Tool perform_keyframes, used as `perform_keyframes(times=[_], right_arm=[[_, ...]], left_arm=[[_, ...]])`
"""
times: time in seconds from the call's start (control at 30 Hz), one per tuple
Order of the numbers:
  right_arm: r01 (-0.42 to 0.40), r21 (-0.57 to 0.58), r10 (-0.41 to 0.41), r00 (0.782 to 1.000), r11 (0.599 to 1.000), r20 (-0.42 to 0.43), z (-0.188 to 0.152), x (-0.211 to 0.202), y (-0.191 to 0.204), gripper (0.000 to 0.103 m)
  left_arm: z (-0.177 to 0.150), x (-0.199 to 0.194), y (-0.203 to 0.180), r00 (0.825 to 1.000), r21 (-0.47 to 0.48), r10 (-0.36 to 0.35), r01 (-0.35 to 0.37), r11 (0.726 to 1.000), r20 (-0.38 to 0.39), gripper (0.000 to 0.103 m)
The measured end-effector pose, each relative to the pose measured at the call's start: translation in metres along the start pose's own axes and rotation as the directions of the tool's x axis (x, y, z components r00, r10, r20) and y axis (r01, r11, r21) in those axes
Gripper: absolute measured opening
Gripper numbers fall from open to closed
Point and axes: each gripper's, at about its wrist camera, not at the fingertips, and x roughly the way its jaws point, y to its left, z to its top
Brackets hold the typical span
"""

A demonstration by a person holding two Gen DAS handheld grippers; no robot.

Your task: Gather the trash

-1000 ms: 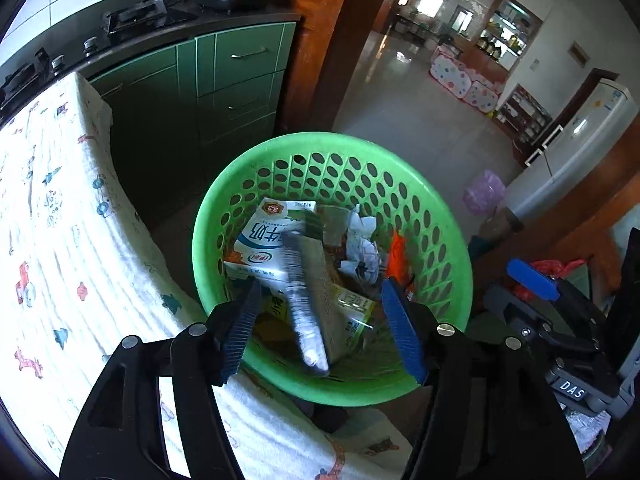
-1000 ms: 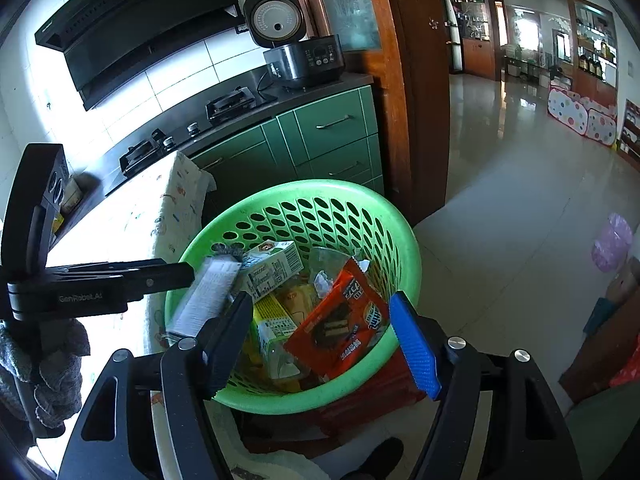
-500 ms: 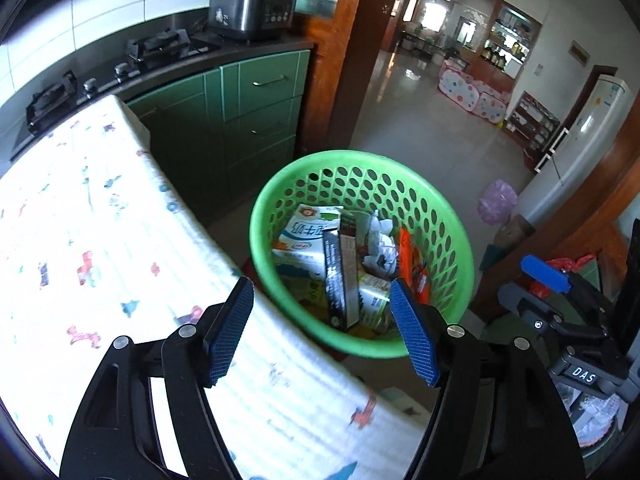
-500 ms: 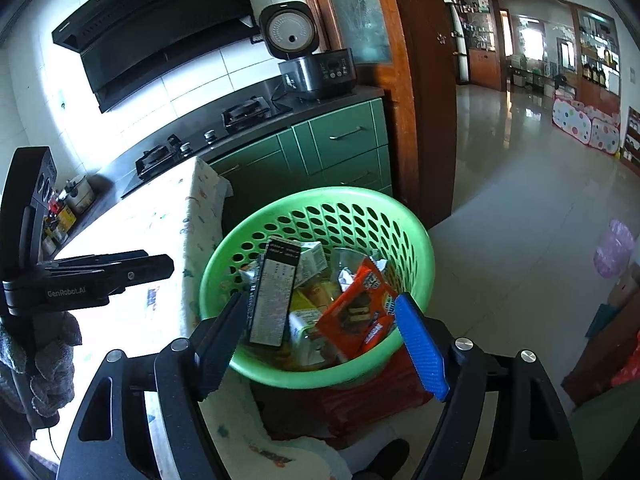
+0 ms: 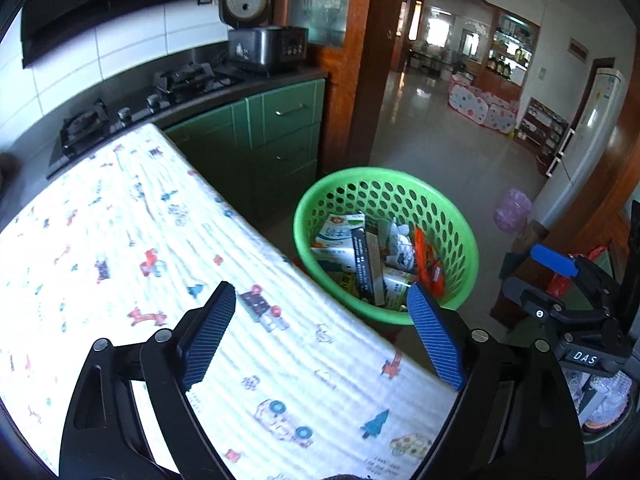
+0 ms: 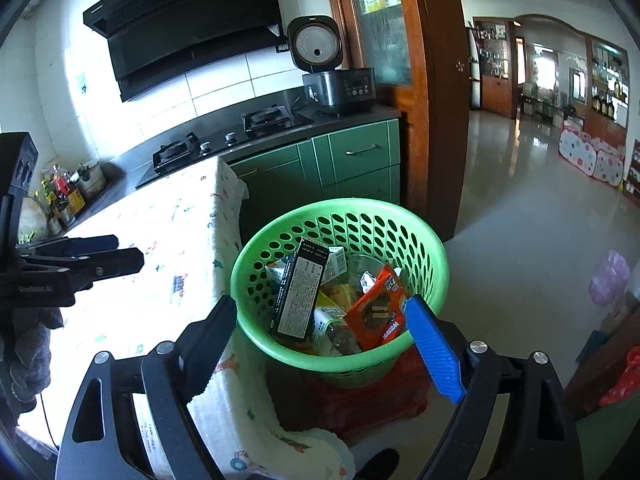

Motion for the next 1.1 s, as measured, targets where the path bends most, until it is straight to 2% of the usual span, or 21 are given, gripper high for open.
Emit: perform_keyframes(times=[0.37, 0.67, 0.87, 1.1], right_arm=[[0.027, -0.017, -0.027, 1.000, 0.999, 0.011, -0.004, -0.019, 0.023, 0.093], [0.047, -0.051, -0.046, 0.999, 0.998, 0.020, -0.011, -0.040, 0.063, 0.096], [0.090, -0.085, -0.089, 0.996, 0.992, 0.016, -0.020, -0.046, 0.092, 0.096], [0.097, -0.091, -0.095, 0.995, 0.991, 0.021, -0.028, -0.054, 0.113, 0.096]], left_arm=[[-0.023, -0.048, 0.017, 0.993, 0.003, 0.091, -0.091, 0.996, 0.073, 0.098], [-0.056, -0.093, 0.050, 0.979, -0.051, 0.165, -0.160, 0.986, 0.116, 0.098], [-0.077, -0.118, 0.069, 0.960, -0.097, 0.239, -0.227, 0.969, 0.144, 0.098], [-0.101, -0.132, 0.087, 0.939, -0.144, 0.312, -0.292, 0.946, 0.146, 0.098]])
